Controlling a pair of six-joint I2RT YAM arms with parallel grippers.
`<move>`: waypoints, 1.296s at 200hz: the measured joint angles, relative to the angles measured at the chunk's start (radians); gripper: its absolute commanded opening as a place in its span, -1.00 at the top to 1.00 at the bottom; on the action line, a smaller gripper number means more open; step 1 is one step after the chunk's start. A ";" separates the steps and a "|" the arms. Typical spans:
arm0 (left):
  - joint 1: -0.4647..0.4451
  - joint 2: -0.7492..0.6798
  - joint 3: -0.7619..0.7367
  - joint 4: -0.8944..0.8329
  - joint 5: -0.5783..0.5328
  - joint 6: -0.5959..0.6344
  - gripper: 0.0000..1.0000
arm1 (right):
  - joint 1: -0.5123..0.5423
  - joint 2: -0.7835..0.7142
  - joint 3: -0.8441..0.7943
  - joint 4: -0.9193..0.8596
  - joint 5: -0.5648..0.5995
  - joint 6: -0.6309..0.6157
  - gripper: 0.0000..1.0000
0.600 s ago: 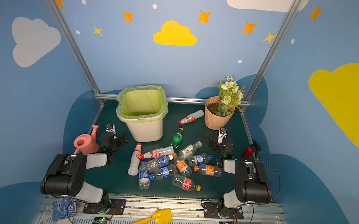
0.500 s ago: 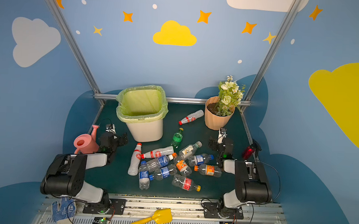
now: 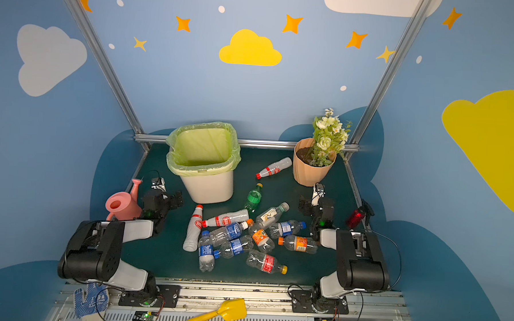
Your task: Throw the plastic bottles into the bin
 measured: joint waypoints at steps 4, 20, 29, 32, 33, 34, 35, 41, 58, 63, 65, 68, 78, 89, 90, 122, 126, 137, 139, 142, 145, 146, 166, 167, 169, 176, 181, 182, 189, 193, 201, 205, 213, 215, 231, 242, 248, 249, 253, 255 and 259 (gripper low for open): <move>0.000 0.000 0.000 0.000 0.000 0.000 -1.00 | 0.000 0.000 0.000 0.000 0.000 0.000 -0.94; 0.000 0.000 0.000 0.000 0.000 0.000 -1.00 | 0.000 0.000 0.000 0.000 0.000 0.000 -0.94; 0.000 0.000 0.000 0.000 0.000 0.000 -1.00 | 0.000 0.000 0.000 0.000 0.000 0.000 -0.94; 0.000 0.000 0.000 0.000 0.000 0.000 -1.00 | 0.000 0.000 0.000 0.000 0.000 0.000 -0.94; 0.000 0.000 0.000 0.000 0.000 0.000 -1.00 | 0.000 0.000 0.000 0.000 0.000 0.000 -0.94; 0.000 0.000 0.000 0.000 0.000 0.000 -1.00 | 0.000 0.000 0.000 0.000 0.000 0.000 -0.94; 0.000 0.000 0.000 0.000 0.000 0.000 -1.00 | 0.000 0.000 0.000 0.000 0.000 0.000 -0.94; 0.000 0.000 0.000 0.000 0.000 0.000 -1.00 | 0.000 0.000 0.000 0.000 0.000 0.000 -0.94; 0.000 0.000 0.000 0.000 0.000 0.000 -1.00 | 0.000 0.000 0.000 0.000 0.000 0.000 -0.94; 0.000 0.000 0.000 0.000 0.000 0.000 -1.00 | 0.000 0.000 0.000 0.000 0.000 0.000 -0.94; 0.000 0.000 0.000 0.000 0.000 0.000 -1.00 | 0.000 0.000 0.000 0.000 0.000 0.000 -0.94; 0.000 0.000 0.000 0.000 0.000 0.000 -1.00 | 0.000 0.000 0.000 0.000 0.000 0.000 -0.94; 0.000 0.000 0.000 0.000 0.000 0.000 -1.00 | 0.000 0.000 0.000 0.000 0.000 0.000 -0.94; 0.000 0.000 0.000 0.000 0.000 0.000 -1.00 | 0.000 0.000 0.000 0.000 0.000 0.000 -0.94; 0.000 0.000 0.000 0.000 0.000 0.000 -1.00 | 0.000 0.000 0.000 0.000 0.000 0.000 -0.94; 0.000 0.000 0.000 0.000 0.000 0.000 -1.00 | 0.000 0.000 0.000 0.000 -0.001 0.000 -0.94; 0.000 0.000 0.000 0.000 0.000 0.000 -1.00 | 0.000 0.000 0.000 0.000 -0.001 0.000 -0.94; 0.000 0.000 0.000 0.000 -0.008 -0.005 -1.00 | 0.000 0.000 0.000 -0.001 -0.003 0.000 -0.94; 0.000 -0.001 0.000 -0.002 -0.010 -0.007 -1.00 | 0.000 0.000 0.000 -0.002 -0.003 0.000 -0.94; 0.000 -0.003 0.001 -0.009 -0.015 -0.009 -1.00 | 0.000 -0.001 0.000 -0.005 -0.004 0.000 -0.94; 0.000 -0.005 0.003 -0.018 -0.020 -0.013 -1.00 | 0.000 -0.002 0.001 -0.010 -0.005 0.000 -0.94; 0.000 -0.006 0.003 -0.021 -0.021 -0.013 -1.00 | 0.000 -0.002 0.002 -0.012 -0.005 0.000 -0.94; 0.000 -0.042 0.045 -0.138 -0.074 -0.044 -1.00 | 0.000 -0.028 0.021 -0.099 -0.008 0.001 -0.94; 0.000 -0.046 0.050 -0.146 -0.079 -0.048 -1.00 | 0.000 -0.032 0.023 -0.106 -0.008 0.002 -0.94; 0.000 -0.050 0.055 -0.158 -0.084 -0.051 -1.00 | 0.000 -0.038 0.029 -0.121 -0.008 0.003 -0.94; 0.002 -0.069 0.084 -0.208 -0.107 -0.068 -1.00 | 0.000 -0.055 0.045 -0.163 -0.009 0.005 -0.94; 0.003 -0.087 0.104 -0.238 -0.125 -0.079 -1.00 | 0.000 -0.066 0.056 -0.187 -0.010 0.009 -0.94; 0.004 -0.092 0.107 -0.244 -0.128 -0.080 -1.00 | 0.000 -0.072 0.062 -0.200 -0.010 0.013 -0.94; 0.006 -0.119 0.124 -0.273 -0.148 -0.092 -1.00 | 0.000 -0.089 0.082 -0.243 -0.013 0.022 -0.94; 0.007 -0.142 0.132 -0.288 -0.162 -0.101 -1.00 | 0.000 -0.100 0.095 -0.267 -0.015 0.025 -0.94; 0.008 -0.186 0.139 -0.314 -0.189 -0.118 -1.00 | 0.000 -0.122 0.125 -0.324 -0.022 0.039 -0.94; 0.008 -0.205 0.140 -0.323 -0.198 -0.125 -1.00 | 0.000 -0.132 0.139 -0.351 -0.026 0.048 -0.93; 0.008 -0.246 0.143 -0.351 -0.226 -0.142 -1.00 | 0.000 -0.150 0.171 -0.404 -0.035 0.066 -0.94; 0.008 -0.257 0.144 -0.358 -0.233 -0.147 -1.00 | 0.000 -0.155 0.179 -0.418 -0.036 0.074 -0.93; 0.008 -0.317 0.155 -0.413 -0.275 -0.176 -1.00 | 0.000 -0.180 0.242 -0.523 -0.060 0.125 -0.94; 0.008 -0.346 0.170 -0.454 -0.302 -0.197 -1.00 | 0.000 -0.187 0.284 -0.583 -0.084 0.157 -0.91; 0.008 -0.361 0.179 -0.477 -0.319 -0.210 -1.00 | 0.000 -0.187 0.303 -0.613 -0.099 0.178 -0.90; 0.008 -0.362 0.180 -0.480 -0.320 -0.212 -1.00 | 0.000 -0.188 0.311 -0.620 -0.101 0.182 -0.90; 0.008 -0.371 0.185 -0.495 -0.331 -0.221 -1.00 | 0.000 -0.188 0.325 -0.640 -0.113 0.202 -0.90; 0.008 -0.378 0.189 -0.502 -0.338 -0.226 -1.00 | 0.000 -0.187 0.332 -0.650 -0.117 0.207 -0.90; 0.008 -0.388 0.194 -0.515 -0.349 -0.234 -1.00 | 0.001 -0.187 0.346 -0.668 -0.126 0.228 -0.90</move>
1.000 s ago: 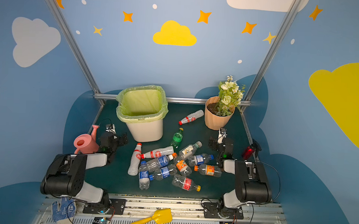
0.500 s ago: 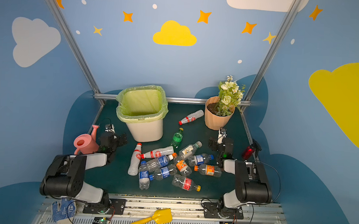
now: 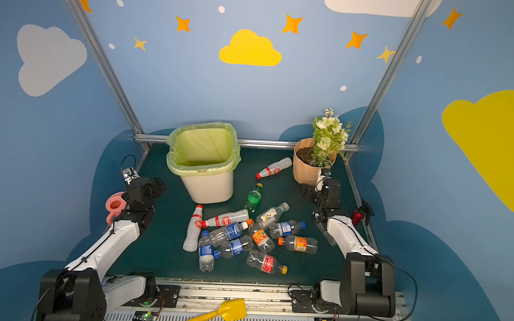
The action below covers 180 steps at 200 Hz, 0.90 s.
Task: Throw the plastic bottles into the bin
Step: 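Reach the right gripper to the white-and-red bottle while the left arm rises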
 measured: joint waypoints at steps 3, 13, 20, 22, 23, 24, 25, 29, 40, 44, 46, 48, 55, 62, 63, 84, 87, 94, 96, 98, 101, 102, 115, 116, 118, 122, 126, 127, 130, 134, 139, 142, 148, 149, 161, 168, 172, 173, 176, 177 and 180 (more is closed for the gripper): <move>0.000 -0.009 0.004 -0.010 -0.008 -0.007 -1.00 | 0.001 0.000 0.007 -0.011 -0.007 0.004 -0.90; 0.000 -0.038 0.014 -0.032 -0.025 -0.019 -1.00 | 0.004 0.007 0.040 -0.051 -0.034 0.060 -0.90; 0.000 -0.062 0.021 -0.043 -0.034 -0.023 -1.00 | 0.009 0.017 0.066 -0.077 -0.050 0.105 -0.89; 0.000 -0.066 0.022 -0.047 -0.035 -0.024 -1.00 | 0.010 0.019 0.071 -0.082 -0.052 0.111 -0.89; 0.000 -0.071 0.024 -0.047 -0.035 -0.024 -1.00 | 0.011 0.021 0.076 -0.086 -0.054 0.119 -0.89; 0.000 -0.073 0.024 -0.047 -0.036 -0.025 -1.00 | 0.011 0.023 0.079 -0.088 -0.055 0.123 -0.89; 0.000 -0.078 0.026 -0.048 -0.038 -0.026 -1.00 | 0.014 0.027 0.084 -0.091 -0.058 0.134 -0.89; 0.000 -0.088 0.029 -0.052 -0.040 -0.026 -1.00 | 0.017 0.034 0.096 -0.102 -0.062 0.152 -0.89; 0.000 -0.122 0.046 -0.064 -0.047 -0.027 -1.00 | 0.040 0.074 0.145 -0.133 -0.072 0.224 -0.89; 0.000 -0.131 0.053 -0.068 -0.048 -0.027 -1.00 | 0.048 0.085 0.159 -0.140 -0.074 0.239 -0.89; 0.000 -0.137 0.057 -0.071 -0.051 -0.027 -1.00 | 0.055 0.095 0.169 -0.146 -0.074 0.251 -0.89; 0.000 -0.142 0.062 -0.074 -0.052 -0.027 -1.00 | 0.059 0.100 0.175 -0.150 -0.073 0.258 -0.89; 0.000 -0.155 0.076 -0.084 -0.057 -0.026 -1.00 | 0.076 0.122 0.202 -0.168 -0.073 0.291 -0.89; 0.000 -0.168 0.093 -0.093 -0.061 -0.025 -1.00 | 0.101 0.151 0.230 -0.188 -0.072 0.319 -0.89; 0.000 -0.170 0.095 -0.093 -0.061 -0.025 -1.00 | 0.105 0.155 0.235 -0.191 -0.069 0.327 -0.89; 0.000 -0.208 0.139 -0.116 -0.063 -0.013 -1.00 | 0.175 0.232 0.325 -0.245 -0.056 0.399 -0.89; 0.000 -0.213 0.144 -0.116 -0.063 -0.012 -1.00 | 0.185 0.248 0.339 -0.250 -0.055 0.407 -0.89; 0.000 -0.224 0.157 -0.122 -0.060 -0.006 -1.00 | 0.203 0.273 0.369 -0.264 -0.050 0.425 -0.89; 0.000 -0.226 0.159 -0.123 -0.059 -0.005 -1.00 | 0.210 0.283 0.380 -0.269 -0.046 0.434 -0.89; 0.000 -0.227 0.161 -0.124 -0.058 -0.005 -1.00 | 0.216 0.292 0.391 -0.273 -0.045 0.439 -0.89; 0.000 -0.231 0.167 -0.127 -0.057 -0.003 -1.00 | 0.221 0.301 0.401 -0.277 -0.040 0.447 -0.89; 0.000 -0.231 0.167 -0.127 -0.057 -0.003 -1.00 | 0.223 0.305 0.404 -0.278 -0.039 0.449 -0.89; 0.000 -0.242 0.182 -0.135 -0.045 0.006 -1.00 | 0.253 0.358 0.462 -0.297 -0.026 0.486 -0.89; 0.000 -0.243 0.183 -0.137 -0.044 0.007 -1.00 | 0.255 0.362 0.465 -0.298 -0.026 0.489 -0.89; 0.000 -0.244 0.184 -0.137 -0.042 0.008 -1.00 | 0.259 0.371 0.475 -0.301 -0.024 0.491 -0.89; 0.000 -0.246 0.187 -0.140 -0.039 0.012 -1.00 | 0.264 0.384 0.485 -0.303 -0.020 0.503 -0.89; 0.000 -0.248 0.188 -0.142 -0.036 0.015 -1.00 | 0.271 0.403 0.505 -0.310 -0.013 0.515 -0.89; 0.000 -0.248 0.189 -0.143 -0.035 0.016 -1.00 | 0.272 0.406 0.508 -0.311 -0.013 0.517 -0.89; 0.000 -0.248 0.192 -0.148 -0.033 0.020 -1.00 | 0.277 0.420 0.523 -0.316 -0.008 0.525 -0.89; 0.000 -0.248 0.194 -0.152 -0.030 0.022 -1.00 | 0.279 0.435 0.534 -0.319 -0.005 0.532 -0.89; 0.000 -0.248 0.200 -0.160 -0.024 0.029 -1.00 | 0.285 0.459 0.558 -0.329 0.004 0.542 -0.89; 0.000 -0.247 0.203 -0.165 -0.018 0.033 -1.00 | 0.288 0.475 0.573 -0.336 0.006 0.550 -0.89; 0.000 -0.245 0.210 -0.174 -0.011 0.040 -1.00 | 0.291 0.497 0.596 -0.344 0.012 0.558 -0.89; 0.000 -0.245 0.210 -0.174 -0.011 0.040 -1.00 | 0.292 0.501 0.602 -0.346 0.015 0.562 -0.89; 0.000 -0.242 0.227 -0.194 0.006 0.055 -1.00 | 0.298 0.555 0.653 -0.363 0.029 0.580 -0.89; 0.000 -0.240 0.237 -0.202 0.013 0.063 -1.00 | 0.301 0.589 0.687 -0.372 0.037 0.590 -0.89; 0.000 -0.239 0.243 -0.206 0.018 0.067 -1.00 | 0.302 0.606 0.704 -0.378 0.040 0.597 -0.89; 0.000 -0.238 0.245 -0.208 0.021 0.069 -1.00 | 0.302 0.609 0.706 -0.379 0.041 0.598 -0.89; 0.000 -0.237 0.247 -0.209 0.024 0.071 -1.00 | 0.302 0.620 0.717 -0.384 0.042 0.602 -0.89; 0.000 -0.237 0.248 -0.210 0.025 0.073 -1.00 | 0.302 0.626 0.725 -0.387 0.044 0.603 -0.89; 0.000 -0.237 0.251 -0.212 0.030 0.077 -1.00 | 0.303 0.636 0.734 -0.391 0.049 0.604 -0.89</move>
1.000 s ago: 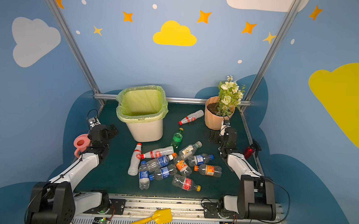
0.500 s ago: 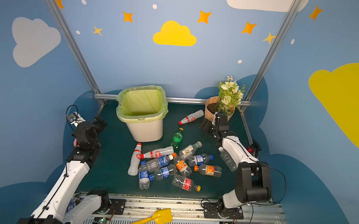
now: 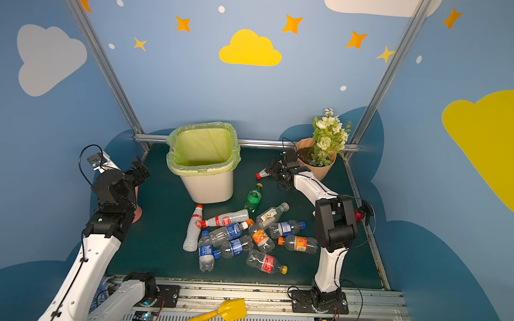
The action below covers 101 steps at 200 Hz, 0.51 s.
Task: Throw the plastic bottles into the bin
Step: 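Reach the right gripper to the white-and-red bottle while the left arm rises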
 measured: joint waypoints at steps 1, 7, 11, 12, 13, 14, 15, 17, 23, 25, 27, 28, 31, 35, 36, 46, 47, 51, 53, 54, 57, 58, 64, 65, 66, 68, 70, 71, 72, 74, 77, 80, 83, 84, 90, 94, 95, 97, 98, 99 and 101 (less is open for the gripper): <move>0.000 0.000 0.001 0.000 0.001 0.001 -1.00 | 0.000 0.006 0.007 -0.003 0.000 0.002 -0.89; 0.000 0.001 0.004 -0.001 0.008 0.008 -1.00 | 0.000 0.028 0.030 -0.012 0.005 0.005 -0.89; 0.000 0.003 0.006 -0.003 0.014 0.015 -1.00 | 0.000 0.042 0.043 -0.019 0.009 0.007 -0.89; 0.000 0.003 0.007 -0.003 0.016 0.015 -1.00 | 0.000 0.049 0.053 -0.023 0.011 0.008 -0.89; 0.000 0.003 0.007 -0.004 0.017 0.017 -1.00 | 0.000 0.052 0.057 -0.025 0.012 0.009 -0.89; 0.000 0.003 0.008 -0.004 0.018 0.018 -1.00 | 0.000 0.055 0.060 -0.027 0.013 0.010 -0.89; 0.000 0.003 0.008 -0.004 0.018 0.018 -1.00 | 0.000 0.058 0.064 -0.029 0.013 0.011 -0.89; 0.000 0.005 0.009 -0.006 0.023 0.024 -1.00 | 0.000 0.070 0.079 -0.038 0.014 0.012 -0.89; 0.000 0.007 0.012 -0.011 0.031 0.031 -1.00 | 0.000 0.091 0.104 -0.046 0.017 0.016 -0.89; 0.000 0.009 0.013 -0.013 0.034 0.034 -1.00 | 0.000 0.103 0.119 -0.053 0.019 0.018 -0.89; 0.000 0.010 0.013 -0.013 0.036 0.035 -1.00 | 0.000 0.109 0.126 -0.056 0.020 0.018 -0.89; 0.000 0.011 0.014 -0.014 0.039 0.038 -1.00 | 0.000 0.114 0.134 -0.058 0.021 0.020 -0.89; 0.000 0.012 0.015 -0.016 0.042 0.041 -1.00 | 0.000 0.122 0.142 -0.061 0.021 0.021 -0.89; 0.000 0.015 0.017 -0.020 0.046 0.046 -1.00 | 0.000 0.139 0.164 -0.074 0.024 0.021 -0.89; 0.000 0.015 0.017 -0.020 0.046 0.046 -1.00 | 0.000 0.145 0.171 -0.078 0.025 0.023 -0.89; 0.000 0.022 0.018 -0.024 0.059 0.058 -1.00 | 0.000 0.177 0.215 -0.097 0.030 0.024 -0.89; 0.000 0.022 0.018 -0.024 0.061 0.058 -1.00 | 0.000 0.182 0.222 -0.101 0.031 0.024 -0.89; 0.000 0.024 0.018 -0.025 0.065 0.062 -1.00 | 0.000 0.194 0.238 -0.111 0.032 0.025 -0.89; 0.000 0.024 0.018 -0.026 0.068 0.064 -1.00 | 0.000 0.200 0.246 -0.114 0.032 0.025 -0.89; 0.000 0.025 0.018 -0.027 0.068 0.064 -1.00 | 0.000 0.202 0.248 -0.116 0.032 0.026 -0.89; 0.000 0.026 0.018 -0.029 0.070 0.068 -1.00 | 0.000 0.209 0.258 -0.121 0.033 0.027 -0.89; 0.000 0.026 0.018 -0.030 0.071 0.069 -1.00 | 0.000 0.214 0.265 -0.126 0.034 0.027 -0.89; 0.000 0.027 0.018 -0.033 0.077 0.075 -1.00 | 0.000 0.227 0.283 -0.136 0.034 0.029 -0.89; 0.000 0.028 0.018 -0.033 0.078 0.075 -1.00 | 0.000 0.229 0.285 -0.138 0.035 0.029 -0.89; 0.000 0.028 0.018 -0.034 0.079 0.076 -1.00 | 0.000 0.232 0.289 -0.140 0.035 0.030 -0.89; 0.000 0.028 0.018 -0.034 0.081 0.078 -1.00 | 0.000 0.236 0.293 -0.143 0.035 0.031 -0.89; 0.000 0.029 0.018 -0.035 0.083 0.079 -1.00 | 0.000 0.241 0.299 -0.147 0.035 0.032 -0.89; 0.000 0.029 0.018 -0.035 0.084 0.080 -1.00 | 0.000 0.242 0.302 -0.149 0.035 0.032 -0.89; 0.000 0.029 0.018 -0.036 0.085 0.081 -1.00 | 0.000 0.244 0.304 -0.151 0.035 0.032 -0.89; 0.000 0.029 0.018 -0.036 0.087 0.082 -1.00 | 0.000 0.248 0.309 -0.156 0.035 0.033 -0.89; 0.000 0.029 0.018 -0.036 0.088 0.085 -1.00 | -0.001 0.255 0.318 -0.162 0.036 0.034 -0.89; 0.000 0.029 0.018 -0.036 0.090 0.086 -1.00 | -0.002 0.259 0.324 -0.167 0.037 0.035 -0.89; 0.000 0.029 0.018 -0.036 0.092 0.090 -1.00 | -0.002 0.266 0.334 -0.176 0.036 0.035 -0.89; 0.000 0.029 0.018 -0.036 0.093 0.091 -1.00 | -0.003 0.269 0.336 -0.178 0.036 0.035 -0.89; 0.000 0.029 0.018 -0.034 0.096 0.096 -1.00 | -0.003 0.279 0.353 -0.192 0.037 0.035 -0.89; 0.000 0.029 0.018 -0.033 0.099 0.098 -1.00 | -0.004 0.292 0.370 -0.203 0.037 0.036 -0.89; 0.000 0.029 0.018 -0.033 0.100 0.100 -1.00 | -0.005 0.295 0.374 -0.206 0.037 0.036 -0.89; 0.000 0.029 0.018 -0.032 0.100 0.100 -1.00 | -0.005 0.298 0.378 -0.208 0.037 0.036 -0.89; 0.000 0.029 0.018 -0.032 0.101 0.100 -1.00 | -0.005 0.299 0.380 -0.209 0.037 0.036 -0.89; 0.000 0.029 0.018 -0.031 0.102 0.101 -1.00 | -0.005 0.302 0.384 -0.212 0.037 0.036 -0.89; 0.000 0.029 0.018 -0.030 0.103 0.101 -1.00 | -0.005 0.304 0.386 -0.213 0.037 0.037 -0.89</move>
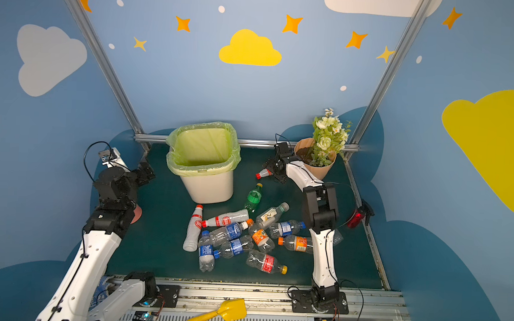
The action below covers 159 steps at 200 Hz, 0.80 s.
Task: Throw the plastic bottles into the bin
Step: 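Reach the right gripper to the white-and-red bottle while the left arm rises, then close the right gripper on the white-and-red bottle and lift it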
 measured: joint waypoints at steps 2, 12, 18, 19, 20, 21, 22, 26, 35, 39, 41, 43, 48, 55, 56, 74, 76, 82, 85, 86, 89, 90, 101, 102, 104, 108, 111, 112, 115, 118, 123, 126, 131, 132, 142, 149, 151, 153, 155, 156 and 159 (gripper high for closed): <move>0.000 0.000 0.000 0.001 0.002 0.001 -1.00 | -0.001 0.008 0.011 -0.006 0.000 0.002 -0.89; 0.000 0.000 0.000 0.002 0.007 0.004 -1.00 | -0.003 0.025 0.034 -0.023 0.002 0.002 -0.89; 0.000 0.000 0.000 0.002 0.010 0.006 -1.00 | -0.005 0.036 0.049 -0.036 0.002 0.002 -0.89; 0.000 0.000 0.000 0.002 0.010 0.006 -1.00 | -0.005 0.039 0.053 -0.039 0.002 0.002 -0.89; 0.000 0.000 0.000 0.002 0.011 0.006 -1.00 | -0.006 0.041 0.055 -0.039 0.002 0.001 -0.89; 0.000 0.000 0.000 0.002 0.012 0.007 -1.00 | -0.006 0.043 0.058 -0.042 0.002 0.001 -0.89; 0.000 0.000 0.000 0.002 0.012 0.007 -1.00 | -0.006 0.043 0.058 -0.042 0.002 0.001 -0.89; 0.000 0.001 0.000 0.002 0.014 0.008 -1.00 | -0.007 0.051 0.071 -0.050 0.002 0.001 -0.89; 0.000 0.003 0.000 0.002 0.018 0.010 -1.00 | -0.009 0.068 0.093 -0.061 0.000 -0.001 -0.89; 0.000 0.004 0.000 0.002 0.018 0.011 -1.00 | -0.010 0.075 0.103 -0.068 0.000 -0.001 -0.89; 0.000 0.005 0.000 0.002 0.019 0.011 -1.00 | -0.010 0.077 0.106 -0.070 -0.001 -0.001 -0.89; 0.000 0.006 0.000 0.002 0.021 0.011 -1.00 | -0.010 0.079 0.109 -0.072 -0.002 -0.001 -0.89; 0.000 0.008 0.000 0.002 0.023 0.011 -1.00 | -0.012 0.089 0.122 -0.081 -0.004 -0.003 -0.89; 0.000 0.011 0.000 0.002 0.028 0.014 -1.00 | -0.014 0.095 0.132 -0.088 -0.007 -0.003 -0.90; 0.000 0.012 0.000 0.002 0.029 0.014 -1.00 | -0.015 0.097 0.135 -0.089 -0.007 -0.003 -0.89; 0.000 0.022 0.000 0.002 0.039 0.014 -1.00 | -0.019 0.117 0.171 -0.109 -0.014 -0.006 -0.89; 0.000 0.022 0.000 0.002 0.039 0.014 -1.00 | -0.020 0.120 0.176 -0.111 -0.015 -0.006 -0.89; 0.000 0.026 0.000 0.002 0.043 0.014 -1.00 | -0.021 0.129 0.190 -0.117 -0.017 -0.006 -0.89; 0.000 0.028 0.000 0.002 0.044 0.014 -1.00 | -0.022 0.133 0.197 -0.121 -0.018 -0.006 -0.89; 0.000 0.028 0.000 0.002 0.045 0.014 -1.00 | -0.023 0.135 0.203 -0.122 -0.018 -0.006 -0.89; 0.000 0.030 0.000 0.002 0.046 0.014 -1.00 | -0.023 0.141 0.210 -0.125 -0.020 -0.006 -0.89; 0.000 0.031 0.000 0.002 0.047 0.014 -1.00 | -0.023 0.141 0.210 -0.125 -0.020 -0.006 -0.89; 0.000 0.035 0.000 0.002 0.053 0.014 -1.00 | -0.024 0.159 0.241 -0.136 -0.022 -0.005 -0.88; 0.000 0.036 0.000 0.002 0.053 0.014 -1.00 | -0.024 0.162 0.245 -0.137 -0.023 -0.006 -0.88; 0.000 0.036 0.000 0.002 0.054 0.014 -1.00 | -0.024 0.164 0.248 -0.140 -0.023 -0.006 -0.88; 0.000 0.037 0.000 0.002 0.056 0.014 -1.00 | -0.025 0.173 0.262 -0.146 -0.024 -0.006 -0.87; 0.000 0.038 0.000 0.002 0.058 0.014 -1.00 | -0.026 0.178 0.270 -0.150 -0.024 -0.006 -0.87; 0.000 0.038 0.000 0.002 0.058 0.014 -1.00 | -0.026 0.180 0.273 -0.152 -0.024 -0.005 -0.86; 0.000 0.038 0.000 0.002 0.059 0.014 -1.00 | -0.028 0.185 0.280 -0.154 -0.025 -0.006 -0.86; 0.000 0.038 0.000 0.002 0.060 0.014 -1.00 | -0.029 0.190 0.287 -0.157 -0.026 -0.006 -0.85; 0.000 0.038 0.000 0.002 0.062 0.014 -1.00 | -0.029 0.201 0.303 -0.164 -0.027 -0.006 -0.85; 0.000 0.038 0.000 0.002 0.062 0.015 -1.00 | -0.030 0.207 0.310 -0.167 -0.028 -0.005 -0.84; 0.000 0.038 0.000 0.002 0.063 0.015 -1.00 | -0.031 0.216 0.321 -0.171 -0.029 -0.006 -0.84; 0.000 0.038 0.000 0.002 0.064 0.015 -1.00 | -0.031 0.217 0.322 -0.172 -0.029 -0.006 -0.84; 0.000 0.038 0.000 0.002 0.066 0.015 -1.00 | -0.032 0.235 0.344 -0.182 -0.031 -0.006 -0.81; 0.000 0.038 0.000 0.002 0.069 0.016 -1.00 | -0.034 0.248 0.362 -0.193 -0.032 -0.007 -0.78; 0.000 0.038 0.000 0.002 0.069 0.016 -1.00 | -0.034 0.253 0.371 -0.198 -0.032 -0.010 -0.78; 0.000 0.038 0.000 0.002 0.069 0.017 -1.00 | -0.034 0.257 0.375 -0.201 -0.032 -0.009 -0.77; 0.000 0.038 0.000 0.002 0.070 0.017 -1.00 | -0.035 0.260 0.379 -0.202 -0.032 -0.010 -0.76; 0.000 0.038 0.000 0.002 0.070 0.017 -1.00 | -0.035 0.261 0.381 -0.202 -0.032 -0.009 -0.76; 0.000 0.038 0.000 0.002 0.071 0.017 -1.00 | -0.035 0.269 0.392 -0.208 -0.033 -0.012 -0.75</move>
